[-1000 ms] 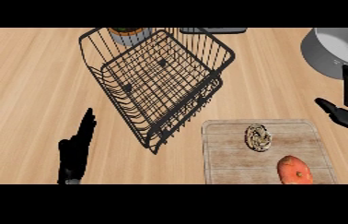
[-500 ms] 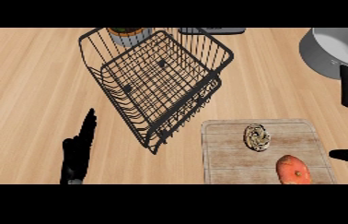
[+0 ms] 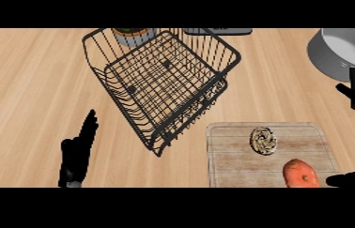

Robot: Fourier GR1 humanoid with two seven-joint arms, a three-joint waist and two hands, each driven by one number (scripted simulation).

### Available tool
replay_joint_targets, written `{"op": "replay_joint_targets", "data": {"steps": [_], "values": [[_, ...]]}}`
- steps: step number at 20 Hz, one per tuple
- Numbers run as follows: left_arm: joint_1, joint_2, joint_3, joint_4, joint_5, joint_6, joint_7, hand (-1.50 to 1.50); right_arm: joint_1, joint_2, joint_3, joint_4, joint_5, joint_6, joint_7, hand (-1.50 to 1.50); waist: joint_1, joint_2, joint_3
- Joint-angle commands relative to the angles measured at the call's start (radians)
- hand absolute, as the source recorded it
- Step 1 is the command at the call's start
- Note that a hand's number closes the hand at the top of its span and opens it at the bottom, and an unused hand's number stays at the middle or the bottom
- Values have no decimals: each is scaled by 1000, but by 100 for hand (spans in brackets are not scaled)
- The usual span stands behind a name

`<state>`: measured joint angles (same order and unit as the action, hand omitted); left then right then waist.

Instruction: Pick the cupcake from the cutting board and place it in the tiered basket

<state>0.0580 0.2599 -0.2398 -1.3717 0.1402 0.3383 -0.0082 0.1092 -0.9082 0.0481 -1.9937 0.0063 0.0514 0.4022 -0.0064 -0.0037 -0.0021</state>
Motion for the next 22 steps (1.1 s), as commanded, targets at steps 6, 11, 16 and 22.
{"op": "replay_joint_targets", "data": {"steps": [6, 11, 16, 22], "values": [[33, -35, -16, -28, -42, 7, 14, 0, -108, 156, 256, -59, 354, -36, 277, -150, 20, 5, 2], [-11, -69, -30, -39, -74, 31, 73, 0, -143, 186, 319, -59, 475, 47, 394, -150, 16, 4, 2], [-6, -69, 6, 5, -60, -12, 16, 0, -173, 259, 379, 26, 554, 124, 450, -150, 14, 4, 2], [8, -105, 25, 42, -98, -14, -19, 0, -209, 372, 328, 129, 566, 197, 364, -150, 9, 4, 2]]}}
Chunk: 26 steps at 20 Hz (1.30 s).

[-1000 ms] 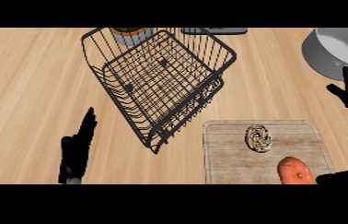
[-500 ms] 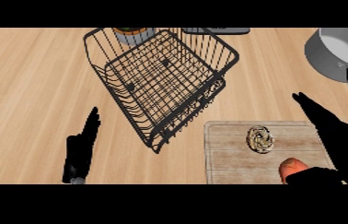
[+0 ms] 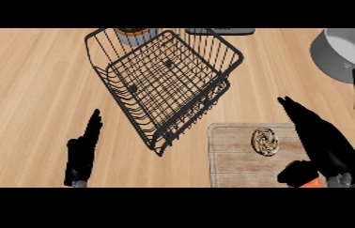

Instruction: Pick the cupcake from the cutting board and place it in the tiered basket

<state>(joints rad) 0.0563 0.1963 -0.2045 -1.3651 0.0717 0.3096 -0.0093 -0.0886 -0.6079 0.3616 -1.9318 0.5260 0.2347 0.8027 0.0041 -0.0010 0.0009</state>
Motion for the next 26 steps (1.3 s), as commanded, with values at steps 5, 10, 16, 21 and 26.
{"op": "replay_joint_targets", "data": {"steps": [5, 10, 16, 21, 26], "values": [[48, 11, 47, -16, -19, -40, -12, 0, 14, 111, 5, -1, 94, 108, 31, -150, -3, 0, -1], [-10, 11, 64, -1, -8, -63, 25, 0, 9, 143, 52, -11, 100, 223, 159, -150, -7, 0, -1], [33, -20, 45, -102, -60, -37, 91, 0, -59, 235, 1, 79, 135, 288, 142, -150, -1, 0, -1], [35, -21, 82, -58, -60, -85, 55, 0, -45, 244, -59, 166, 186, 283, 30, -150, -3, 1, -1], [1, -61, 94, 19, -83, -77, 17, 0, -58, 308, -58, 231, 218, 295, 32, -150, -3, 1, -1]]}}
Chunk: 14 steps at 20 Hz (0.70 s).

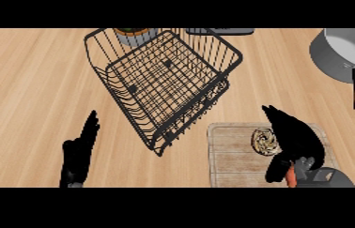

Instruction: Pick the cupcake from the cutting board and place it in the tiered basket

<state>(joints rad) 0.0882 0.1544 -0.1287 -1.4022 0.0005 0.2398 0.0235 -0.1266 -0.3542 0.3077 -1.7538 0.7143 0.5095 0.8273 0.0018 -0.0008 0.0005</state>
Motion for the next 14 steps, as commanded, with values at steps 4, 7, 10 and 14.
{"op": "replay_joint_targets", "data": {"steps": [4, 7, 10, 14], "values": [[37, -31, 1, -12, -40, 1, -22, 0, -19, 47, -77, 37, -5, 87, 0, -150, 0, 0, -1], [23, -23, 15, 10, -22, -34, -39, 0, 15, 46, -60, 133, 44, 31, -61, -150, 1, 1, -1], [-19, -64, 25, 63, -46, -8, -59, 0, 37, 88, -48, 86, 65, 43, -56, -150, -2, 1, -1], [-10, -51, 33, 7, -54, -24, 17, 0, 42, 79, -68, 165, 119, -16, -160, 150, -1, 1, 0]]}}
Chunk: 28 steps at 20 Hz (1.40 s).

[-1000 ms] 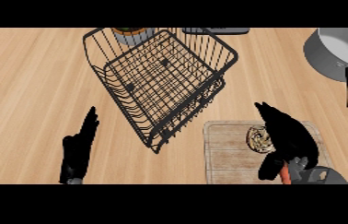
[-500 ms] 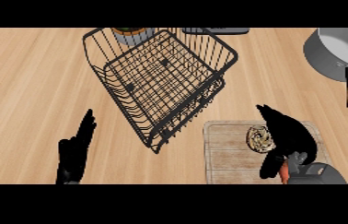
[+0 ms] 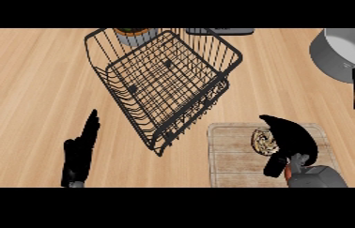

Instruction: Pick the cupcake from the cutting board and place it in the tiered basket

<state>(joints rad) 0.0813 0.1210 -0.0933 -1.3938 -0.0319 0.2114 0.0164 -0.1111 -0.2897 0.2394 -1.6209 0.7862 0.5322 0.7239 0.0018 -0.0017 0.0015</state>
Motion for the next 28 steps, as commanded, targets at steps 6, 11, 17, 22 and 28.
{"op": "replay_joint_targets", "data": {"steps": [6, 11, 17, 22, 28], "values": [[-16, -15, 17, 6, -22, -15, 31, 0, -34, 39, -16, 144, 74, -90, -174, 150, 0, 2, -1], [3, -20, 5, -41, -28, -10, 37, 0, -13, -16, 61, 205, 204, -231, -310, 150, 4, 2, -1], [2, -46, 9, -12, -32, 6, 22, 0, 13, 202, 101, 61, 307, -296, 13, 150, -10, -3, -2], [6, 5, 52, -17, -5, -26, 24, 0, 158, 284, 272, -20, 349, -495, 365, 150, -22, -13, -2], [28, -28, 31, 13, -21, -5, 11, 0, 148, 288, 466, -297, 454, -658, 620, 150, -38, -21, -5]]}}
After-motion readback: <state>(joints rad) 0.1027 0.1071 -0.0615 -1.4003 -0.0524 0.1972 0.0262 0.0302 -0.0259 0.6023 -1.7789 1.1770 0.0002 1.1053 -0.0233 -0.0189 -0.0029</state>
